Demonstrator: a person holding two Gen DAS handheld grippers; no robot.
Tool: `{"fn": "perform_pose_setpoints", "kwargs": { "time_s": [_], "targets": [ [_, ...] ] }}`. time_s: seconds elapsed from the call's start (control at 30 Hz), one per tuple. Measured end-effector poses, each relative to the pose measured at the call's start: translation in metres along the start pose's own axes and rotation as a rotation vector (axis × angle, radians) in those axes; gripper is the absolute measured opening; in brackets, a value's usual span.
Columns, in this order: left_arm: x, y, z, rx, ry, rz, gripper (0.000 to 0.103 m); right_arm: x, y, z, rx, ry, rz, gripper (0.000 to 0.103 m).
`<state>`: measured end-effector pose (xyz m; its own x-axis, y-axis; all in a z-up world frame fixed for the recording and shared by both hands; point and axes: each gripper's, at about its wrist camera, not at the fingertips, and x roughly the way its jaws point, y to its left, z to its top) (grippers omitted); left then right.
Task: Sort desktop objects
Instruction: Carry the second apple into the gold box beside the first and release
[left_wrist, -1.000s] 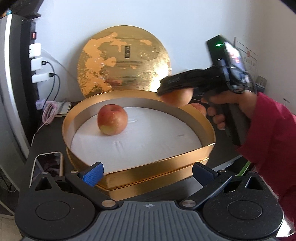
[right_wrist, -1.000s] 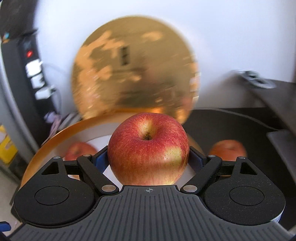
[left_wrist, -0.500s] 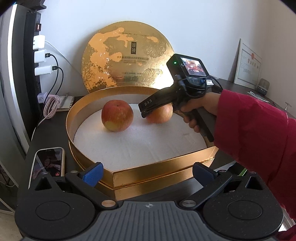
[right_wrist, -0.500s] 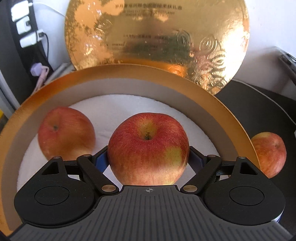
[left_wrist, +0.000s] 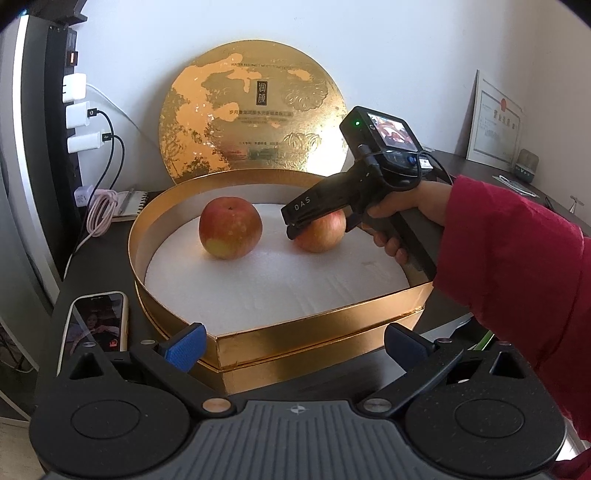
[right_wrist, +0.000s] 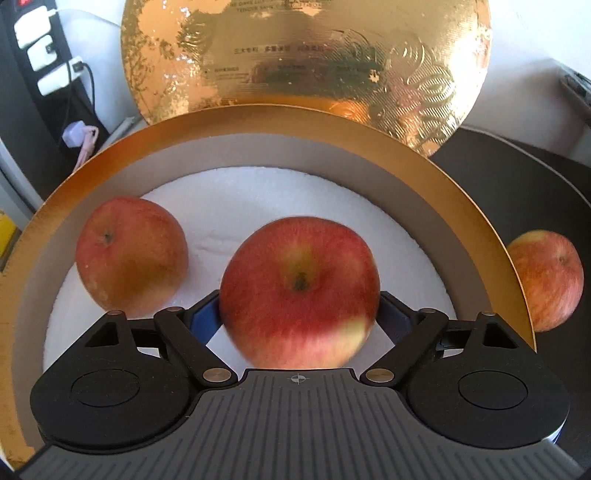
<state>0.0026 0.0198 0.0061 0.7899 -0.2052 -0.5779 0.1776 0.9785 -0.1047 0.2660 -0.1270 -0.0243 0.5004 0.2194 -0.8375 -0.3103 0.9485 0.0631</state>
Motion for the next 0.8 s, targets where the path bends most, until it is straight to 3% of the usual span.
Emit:
{"fn": "perform_pose_setpoints", "kwargs": {
  "time_s": [0.17,0.53,0.8],
  "targets": [
    [-0.005,-0.007,-0.001,0.007,0.006,0.026,0.102,-0.017,-0.001,-0.005,0.017,-0.022,0.003,0.092],
    [-0.003,-0.027,-0.005,0.01,0.038,0.061,0.102,-0.139,-0.04,-0.077,0.149,-0.294,0.056,0.101],
    [0.001,-0.043,-0.001,0.03,0.047,0.068,0.102,-0.161,-0.096,-0.13,0.378,-0.314,0.005,0.101]
  ]
}}
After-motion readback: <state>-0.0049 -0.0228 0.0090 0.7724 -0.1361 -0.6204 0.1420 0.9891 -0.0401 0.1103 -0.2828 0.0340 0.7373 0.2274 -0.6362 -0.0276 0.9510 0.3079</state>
